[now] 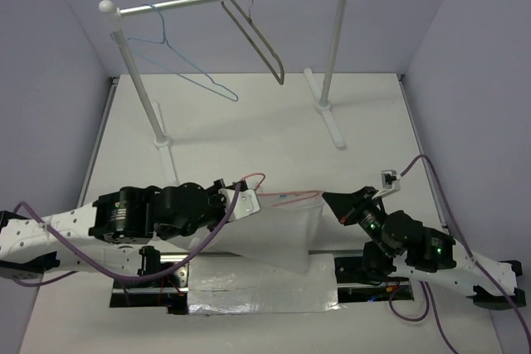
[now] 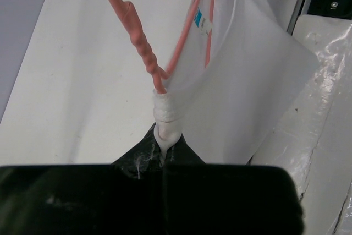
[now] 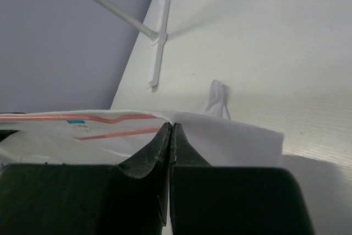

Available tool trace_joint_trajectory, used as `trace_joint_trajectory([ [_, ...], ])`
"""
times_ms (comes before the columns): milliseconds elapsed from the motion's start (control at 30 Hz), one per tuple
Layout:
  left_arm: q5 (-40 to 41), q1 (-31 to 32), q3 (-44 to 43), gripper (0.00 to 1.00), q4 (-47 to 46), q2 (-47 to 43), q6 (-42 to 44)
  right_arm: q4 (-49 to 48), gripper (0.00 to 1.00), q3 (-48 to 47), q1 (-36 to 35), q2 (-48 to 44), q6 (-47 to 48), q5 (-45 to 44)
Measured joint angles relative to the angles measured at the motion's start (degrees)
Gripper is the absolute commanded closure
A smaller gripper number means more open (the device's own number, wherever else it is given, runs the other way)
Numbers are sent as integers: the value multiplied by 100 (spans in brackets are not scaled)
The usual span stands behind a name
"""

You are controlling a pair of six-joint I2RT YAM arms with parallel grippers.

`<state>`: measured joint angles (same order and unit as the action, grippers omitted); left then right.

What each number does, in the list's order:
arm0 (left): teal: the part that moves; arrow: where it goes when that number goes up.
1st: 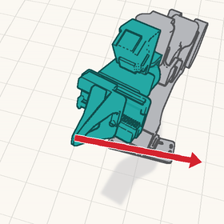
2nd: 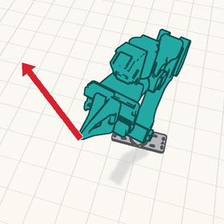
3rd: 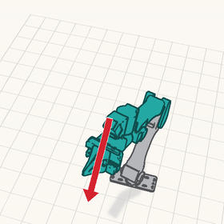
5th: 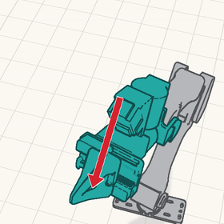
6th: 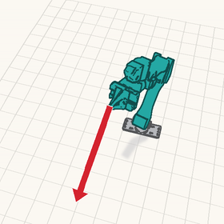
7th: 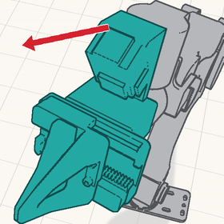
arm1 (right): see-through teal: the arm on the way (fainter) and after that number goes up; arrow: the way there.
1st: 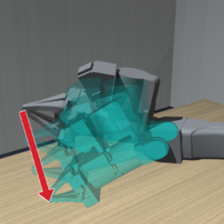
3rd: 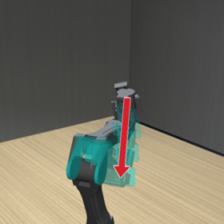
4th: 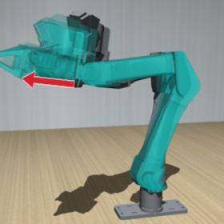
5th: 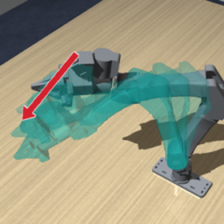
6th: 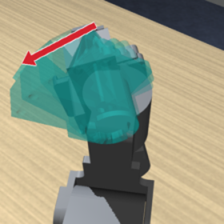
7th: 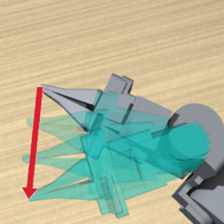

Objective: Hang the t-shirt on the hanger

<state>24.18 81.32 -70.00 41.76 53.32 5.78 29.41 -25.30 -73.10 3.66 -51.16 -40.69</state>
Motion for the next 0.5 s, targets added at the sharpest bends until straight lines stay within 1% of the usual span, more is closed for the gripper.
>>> trace_joint_trajectory([
  [133,173,0,74,100,42,-24,-17,472,100,-533,0,208,17,-251],
  [233,195,0,170,100,2,-157,-20,627,100,-866,0,352,144,-308],
  [300,170,0,280,100,-44,-247,-17,621,100,-1080,0,549,413,-275],
  [400,4,0,455,100,-186,-232,-13,461,100,-1335,2,1008,986,94],
  [500,-439,-2,586,100,-452,-15,-11,308,100,-1744,2,1731,1635,811],
])
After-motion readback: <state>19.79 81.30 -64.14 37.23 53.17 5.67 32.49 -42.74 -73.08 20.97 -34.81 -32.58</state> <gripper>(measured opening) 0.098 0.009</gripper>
